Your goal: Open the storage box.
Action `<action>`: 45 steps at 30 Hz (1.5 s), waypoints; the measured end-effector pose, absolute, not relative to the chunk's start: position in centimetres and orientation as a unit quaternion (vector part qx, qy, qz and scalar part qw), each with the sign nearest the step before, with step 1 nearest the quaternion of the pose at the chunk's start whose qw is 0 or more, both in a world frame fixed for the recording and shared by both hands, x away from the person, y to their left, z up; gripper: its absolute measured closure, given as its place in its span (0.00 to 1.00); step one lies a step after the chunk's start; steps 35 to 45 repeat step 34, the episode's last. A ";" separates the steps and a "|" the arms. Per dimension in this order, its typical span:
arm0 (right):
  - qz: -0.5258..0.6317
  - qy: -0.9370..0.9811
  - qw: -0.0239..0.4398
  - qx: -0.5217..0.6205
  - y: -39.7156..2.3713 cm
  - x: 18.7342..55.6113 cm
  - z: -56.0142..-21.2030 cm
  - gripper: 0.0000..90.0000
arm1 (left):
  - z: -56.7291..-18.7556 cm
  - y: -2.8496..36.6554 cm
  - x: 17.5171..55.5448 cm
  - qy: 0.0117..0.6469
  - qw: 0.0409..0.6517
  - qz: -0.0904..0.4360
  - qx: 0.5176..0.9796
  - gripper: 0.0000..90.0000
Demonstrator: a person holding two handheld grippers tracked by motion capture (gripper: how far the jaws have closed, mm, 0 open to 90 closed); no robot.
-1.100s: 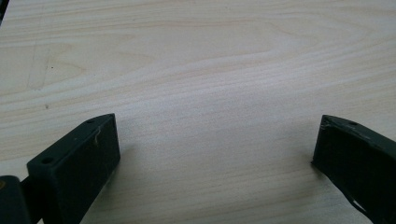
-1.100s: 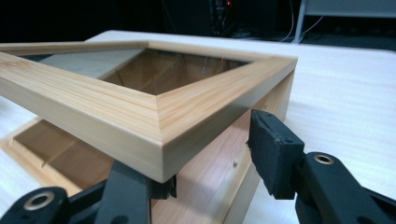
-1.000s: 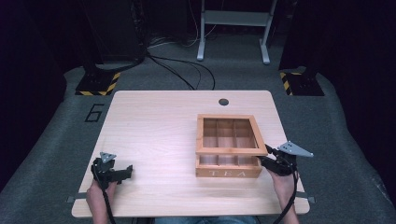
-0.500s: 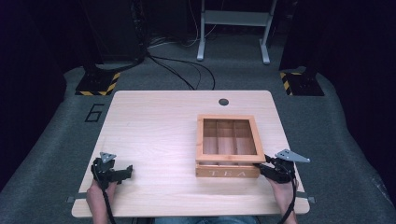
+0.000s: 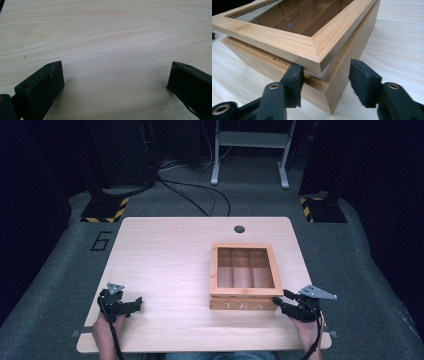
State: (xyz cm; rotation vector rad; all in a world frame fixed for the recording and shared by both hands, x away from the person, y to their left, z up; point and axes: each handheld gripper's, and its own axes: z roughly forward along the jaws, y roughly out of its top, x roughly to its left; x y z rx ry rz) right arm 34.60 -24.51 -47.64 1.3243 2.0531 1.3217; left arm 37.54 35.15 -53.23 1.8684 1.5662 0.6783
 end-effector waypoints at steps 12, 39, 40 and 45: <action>0.424 0.750 0.176 0.476 -24.9 33.4 -50.6 0.17 | -53.2 35.1 37.5 0.590 0.301 0.256 0.704 0.01; 0.332 0.775 0.214 0.493 -27.8 33.8 -53.0 0.04 | -53.2 35.2 37.6 0.590 0.301 0.256 0.704 0.00; 0.332 0.775 0.214 0.493 -27.8 33.8 -53.0 0.04 | -53.2 35.2 37.6 0.590 0.301 0.256 0.704 0.00; 0.332 0.775 0.214 0.493 -27.8 33.8 -53.0 0.04 | -53.2 35.2 37.6 0.590 0.301 0.256 0.704 0.00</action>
